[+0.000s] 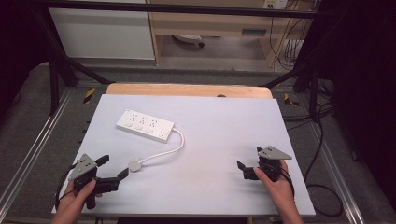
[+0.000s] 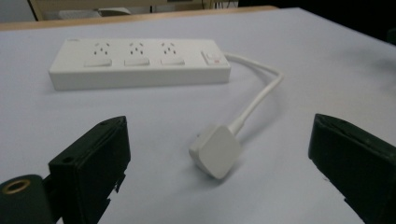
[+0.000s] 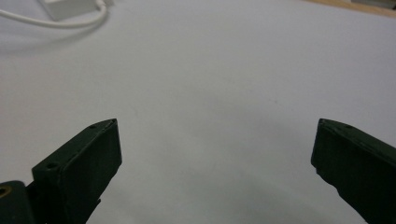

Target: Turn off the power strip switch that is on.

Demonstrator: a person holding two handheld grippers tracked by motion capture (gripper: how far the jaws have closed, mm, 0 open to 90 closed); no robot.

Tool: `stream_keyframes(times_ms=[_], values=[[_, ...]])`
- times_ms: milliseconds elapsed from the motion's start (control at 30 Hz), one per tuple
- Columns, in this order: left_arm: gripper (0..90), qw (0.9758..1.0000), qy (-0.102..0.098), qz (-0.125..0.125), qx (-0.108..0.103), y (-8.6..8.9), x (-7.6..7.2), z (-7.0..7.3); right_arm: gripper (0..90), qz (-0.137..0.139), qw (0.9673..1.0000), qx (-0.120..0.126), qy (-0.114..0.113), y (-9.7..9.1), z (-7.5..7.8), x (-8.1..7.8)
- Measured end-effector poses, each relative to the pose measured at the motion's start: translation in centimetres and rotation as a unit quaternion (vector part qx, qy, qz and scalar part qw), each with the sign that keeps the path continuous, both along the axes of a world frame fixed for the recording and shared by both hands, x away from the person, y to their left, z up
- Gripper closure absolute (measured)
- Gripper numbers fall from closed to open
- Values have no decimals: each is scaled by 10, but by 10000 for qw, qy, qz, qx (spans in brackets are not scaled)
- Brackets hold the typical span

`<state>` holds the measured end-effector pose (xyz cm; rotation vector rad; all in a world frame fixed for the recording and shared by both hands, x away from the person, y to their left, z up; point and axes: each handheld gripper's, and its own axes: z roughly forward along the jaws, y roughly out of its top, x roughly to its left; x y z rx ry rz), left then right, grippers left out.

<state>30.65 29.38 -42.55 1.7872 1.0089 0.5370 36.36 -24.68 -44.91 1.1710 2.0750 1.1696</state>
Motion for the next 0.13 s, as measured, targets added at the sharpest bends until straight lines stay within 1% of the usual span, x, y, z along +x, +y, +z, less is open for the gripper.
stream_keyframes(times_ms=[33,67,100,133], values=[[56,10000,15,-12,42,-2,-1,-1,20,-68,9999,-63,52,0,-2,1],[59,10000,-24,-22,12,-3,-1,1,22,-176,9996,-161,157,0,-6,4],[59,10000,-34,-29,-26,-4,-1,1,27,-316,9984,-300,352,1,-11,7],[56,10000,-36,-21,-59,-5,-1,2,32,-347,9974,-343,527,1,-12,10]])
